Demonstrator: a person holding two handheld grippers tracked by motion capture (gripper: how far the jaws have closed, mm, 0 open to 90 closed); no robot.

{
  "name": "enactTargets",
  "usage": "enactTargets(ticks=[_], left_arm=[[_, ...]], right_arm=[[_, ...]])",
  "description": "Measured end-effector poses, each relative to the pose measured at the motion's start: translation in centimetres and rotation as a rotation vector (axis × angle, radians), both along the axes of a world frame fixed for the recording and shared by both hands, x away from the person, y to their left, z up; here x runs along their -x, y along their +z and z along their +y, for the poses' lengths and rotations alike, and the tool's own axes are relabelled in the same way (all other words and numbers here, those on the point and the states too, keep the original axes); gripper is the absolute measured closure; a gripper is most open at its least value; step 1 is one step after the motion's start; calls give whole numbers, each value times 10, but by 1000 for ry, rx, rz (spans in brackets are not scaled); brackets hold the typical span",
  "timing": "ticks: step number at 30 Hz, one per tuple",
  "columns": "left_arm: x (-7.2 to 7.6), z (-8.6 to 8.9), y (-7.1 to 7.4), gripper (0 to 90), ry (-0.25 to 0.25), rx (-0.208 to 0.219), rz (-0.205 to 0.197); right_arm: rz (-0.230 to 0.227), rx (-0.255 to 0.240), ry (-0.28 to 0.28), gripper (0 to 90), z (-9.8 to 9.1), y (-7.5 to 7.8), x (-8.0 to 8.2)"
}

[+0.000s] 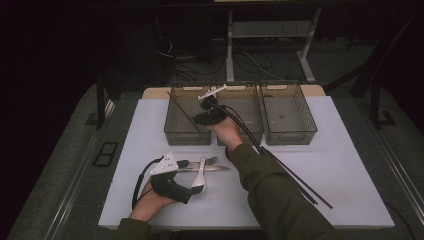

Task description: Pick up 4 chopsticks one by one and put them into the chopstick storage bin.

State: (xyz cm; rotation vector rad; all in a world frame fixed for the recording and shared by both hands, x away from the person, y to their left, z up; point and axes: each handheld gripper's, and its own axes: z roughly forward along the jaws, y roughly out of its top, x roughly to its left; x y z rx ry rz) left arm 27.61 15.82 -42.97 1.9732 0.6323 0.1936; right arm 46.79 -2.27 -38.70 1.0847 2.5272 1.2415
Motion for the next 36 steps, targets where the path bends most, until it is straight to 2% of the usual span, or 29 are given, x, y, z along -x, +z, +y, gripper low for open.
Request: enactTargets(ticks=[5,11,19,21,36], left_arm=[[0,0,0,0,0,-3,-2],[0,0,0,0,4,-1,2],[-1,0,0,0,12,9,3],[-1,1,0,0,12,0,3],[-1,-1,-1,0,16,2,1]], right_arm=[[4,-13,10,662,-3,3,2],[3,-37,29,558,-11,16,7],[-8,-61,70,491,-30,31,21],[-15,-68,73,459,-36,33,24],[-29,-77,122,441,-91,41,56]])
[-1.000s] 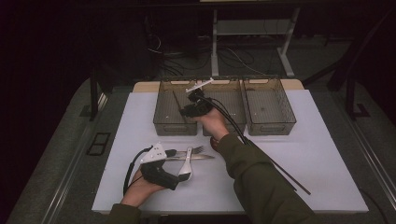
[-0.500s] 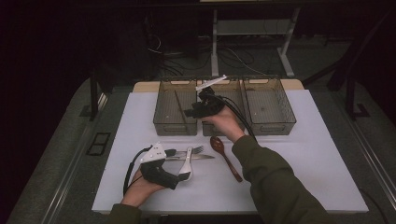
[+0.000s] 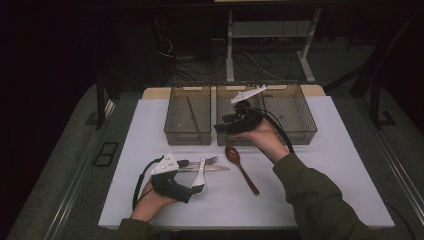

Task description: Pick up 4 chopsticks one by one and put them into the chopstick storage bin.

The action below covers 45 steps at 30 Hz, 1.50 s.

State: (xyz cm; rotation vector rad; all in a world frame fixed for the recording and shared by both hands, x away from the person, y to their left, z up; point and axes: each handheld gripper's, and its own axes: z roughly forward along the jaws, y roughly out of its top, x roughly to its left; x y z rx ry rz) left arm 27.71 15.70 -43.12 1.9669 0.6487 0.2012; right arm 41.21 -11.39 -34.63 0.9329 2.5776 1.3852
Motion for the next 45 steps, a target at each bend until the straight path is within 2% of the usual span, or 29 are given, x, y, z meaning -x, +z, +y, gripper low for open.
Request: enactTargets(ticks=[12,16,21,37,45], left_arm=[[0,0,-1,0,3,-2,0],[0,-1,-1,0,3,-4,-1],[0,0,-1,0,3,-6,-1],[0,-1,-1,0,5,-7,0],[0,0,-1,0,3,-8,-1]], right_arm=[[-8,21,-4,439,-49,-2,21],[-23,51,-9,440,-62,-5,29],[-18,75,-20,453,-77,-8,37],[-3,35,-79,459,-129,-18,63],[6,77,-109,432,-151,-20,77]])
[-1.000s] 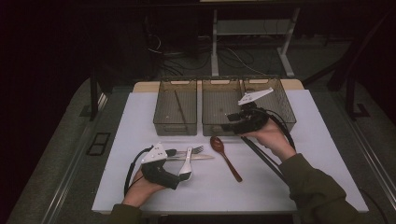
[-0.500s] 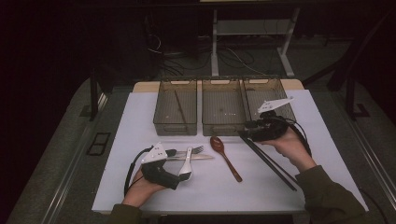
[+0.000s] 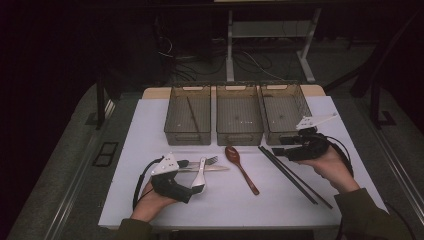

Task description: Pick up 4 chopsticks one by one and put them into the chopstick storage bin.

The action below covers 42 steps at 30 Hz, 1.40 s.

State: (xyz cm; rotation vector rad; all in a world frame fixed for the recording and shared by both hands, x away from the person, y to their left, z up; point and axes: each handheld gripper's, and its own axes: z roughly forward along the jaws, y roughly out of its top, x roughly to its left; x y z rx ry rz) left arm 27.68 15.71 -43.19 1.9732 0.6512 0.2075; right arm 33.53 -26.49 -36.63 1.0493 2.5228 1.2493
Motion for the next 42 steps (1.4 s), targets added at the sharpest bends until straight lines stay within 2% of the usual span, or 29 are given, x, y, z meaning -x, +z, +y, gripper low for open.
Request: enactTargets(ticks=[9,18,22,30,39,42], left_arm=[[0,0,0,0,-2,-1,-3],[0,0,1,0,-2,-3,-3],[0,0,1,0,-1,-3,-5],[1,0,1,0,-2,-5,-3],[1,0,0,0,-2,-7,-2],[1,0,0,0,-3,-8,-3]], right_arm=[[21,63,-27,431,-21,-4,15],[40,100,-37,452,-34,-7,25],[51,143,-34,463,-37,-11,30],[108,260,-22,522,-42,-24,36],[220,369,4,650,-46,-37,39],[257,426,5,683,-45,-41,40]])
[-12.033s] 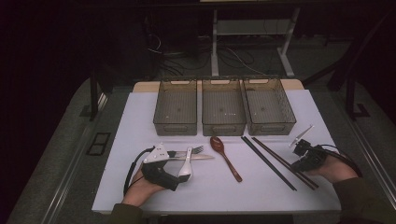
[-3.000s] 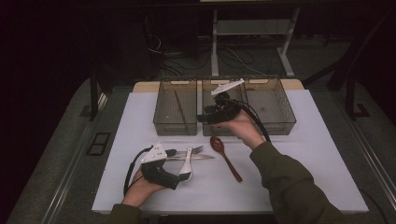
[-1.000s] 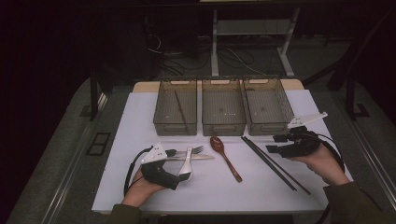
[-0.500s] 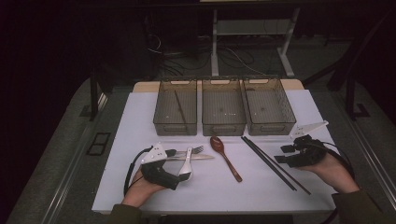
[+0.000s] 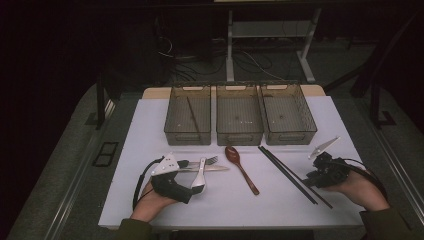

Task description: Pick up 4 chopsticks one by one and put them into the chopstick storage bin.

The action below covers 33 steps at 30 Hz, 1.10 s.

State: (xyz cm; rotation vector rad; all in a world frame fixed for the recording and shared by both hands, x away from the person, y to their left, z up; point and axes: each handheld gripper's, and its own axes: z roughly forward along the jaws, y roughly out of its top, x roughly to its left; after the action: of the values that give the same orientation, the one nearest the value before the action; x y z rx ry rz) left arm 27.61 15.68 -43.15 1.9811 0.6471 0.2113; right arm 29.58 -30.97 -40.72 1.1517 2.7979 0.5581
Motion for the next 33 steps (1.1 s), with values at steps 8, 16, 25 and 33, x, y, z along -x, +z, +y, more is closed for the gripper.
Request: enactTargets(ticks=[8,16,25,33], left_arm=[[0,0,0,0,-1,-3,1],[0,0,0,0,0,-2,0],[0,0,0,0,0,-1,-1],[0,0,0,0,-1,-1,-1]], right_arm=[[65,75,4,745,3,-6,0],[93,118,10,779,7,-12,0],[87,159,4,818,12,-13,-1],[99,130,-19,846,8,-13,-3]])
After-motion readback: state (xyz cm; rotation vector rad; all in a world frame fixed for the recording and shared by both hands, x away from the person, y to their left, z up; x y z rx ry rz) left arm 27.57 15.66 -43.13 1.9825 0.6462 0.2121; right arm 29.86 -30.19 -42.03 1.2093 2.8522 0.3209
